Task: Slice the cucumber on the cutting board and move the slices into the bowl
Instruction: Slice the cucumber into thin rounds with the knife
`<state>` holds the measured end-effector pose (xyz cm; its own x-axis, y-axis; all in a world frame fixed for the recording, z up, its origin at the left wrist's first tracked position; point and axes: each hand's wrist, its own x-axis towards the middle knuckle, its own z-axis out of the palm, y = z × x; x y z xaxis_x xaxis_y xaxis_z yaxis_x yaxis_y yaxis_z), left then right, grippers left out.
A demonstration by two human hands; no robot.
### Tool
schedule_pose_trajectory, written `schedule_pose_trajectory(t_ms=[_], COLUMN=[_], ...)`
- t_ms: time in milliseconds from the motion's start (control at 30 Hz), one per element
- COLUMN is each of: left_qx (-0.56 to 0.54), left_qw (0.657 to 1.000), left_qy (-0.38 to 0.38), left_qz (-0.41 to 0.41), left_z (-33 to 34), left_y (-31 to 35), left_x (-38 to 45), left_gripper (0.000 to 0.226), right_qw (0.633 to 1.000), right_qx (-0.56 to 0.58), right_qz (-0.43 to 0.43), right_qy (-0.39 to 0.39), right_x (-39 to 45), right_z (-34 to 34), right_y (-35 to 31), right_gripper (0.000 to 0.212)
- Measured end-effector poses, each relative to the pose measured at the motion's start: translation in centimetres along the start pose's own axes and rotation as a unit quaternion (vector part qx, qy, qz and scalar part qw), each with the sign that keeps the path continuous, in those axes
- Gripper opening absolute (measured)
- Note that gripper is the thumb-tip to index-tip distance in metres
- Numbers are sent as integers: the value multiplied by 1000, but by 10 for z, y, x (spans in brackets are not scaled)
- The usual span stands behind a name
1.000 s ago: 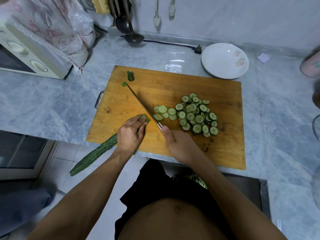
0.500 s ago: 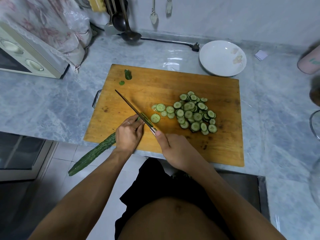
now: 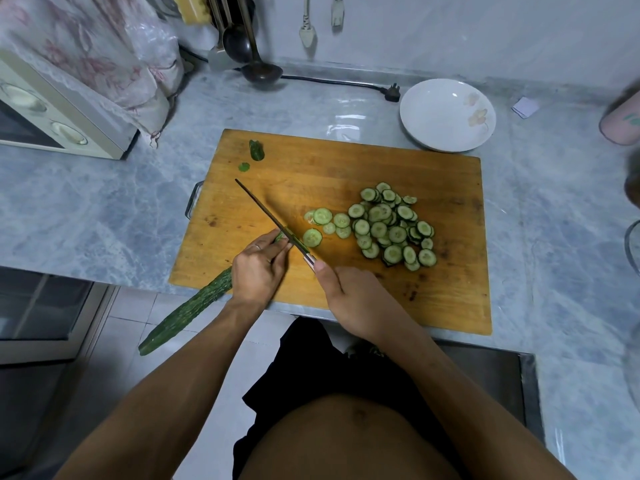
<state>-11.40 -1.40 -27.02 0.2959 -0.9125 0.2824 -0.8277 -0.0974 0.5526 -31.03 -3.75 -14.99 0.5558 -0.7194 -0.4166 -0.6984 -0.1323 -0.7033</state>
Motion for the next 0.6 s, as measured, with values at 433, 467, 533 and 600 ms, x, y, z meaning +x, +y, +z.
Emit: schedule_pose_trajectory(t_ms=[433,467,533,600], left_qx=[3,3,6,4], left_qw=[1000,1000,999,1000], left_qy=[-5,-3,3,10], left_qz=[14,22,34,29], left_z=[0,0,-1,-1], left_y=[-1,1,3,4], left_x=[2,1,1,2], left_gripper=[35,34,32,33], right_qw=[1000,1000,1000,999], right_qx=[7,12,25,36], right_qz=[-1,1,14,29], right_qy=[2,4,3,1], right_x=[12,15,23,32], right_z=[12,15,20,21], right_y=[-4,-4,-5,-5], right_gripper=[59,59,61,62])
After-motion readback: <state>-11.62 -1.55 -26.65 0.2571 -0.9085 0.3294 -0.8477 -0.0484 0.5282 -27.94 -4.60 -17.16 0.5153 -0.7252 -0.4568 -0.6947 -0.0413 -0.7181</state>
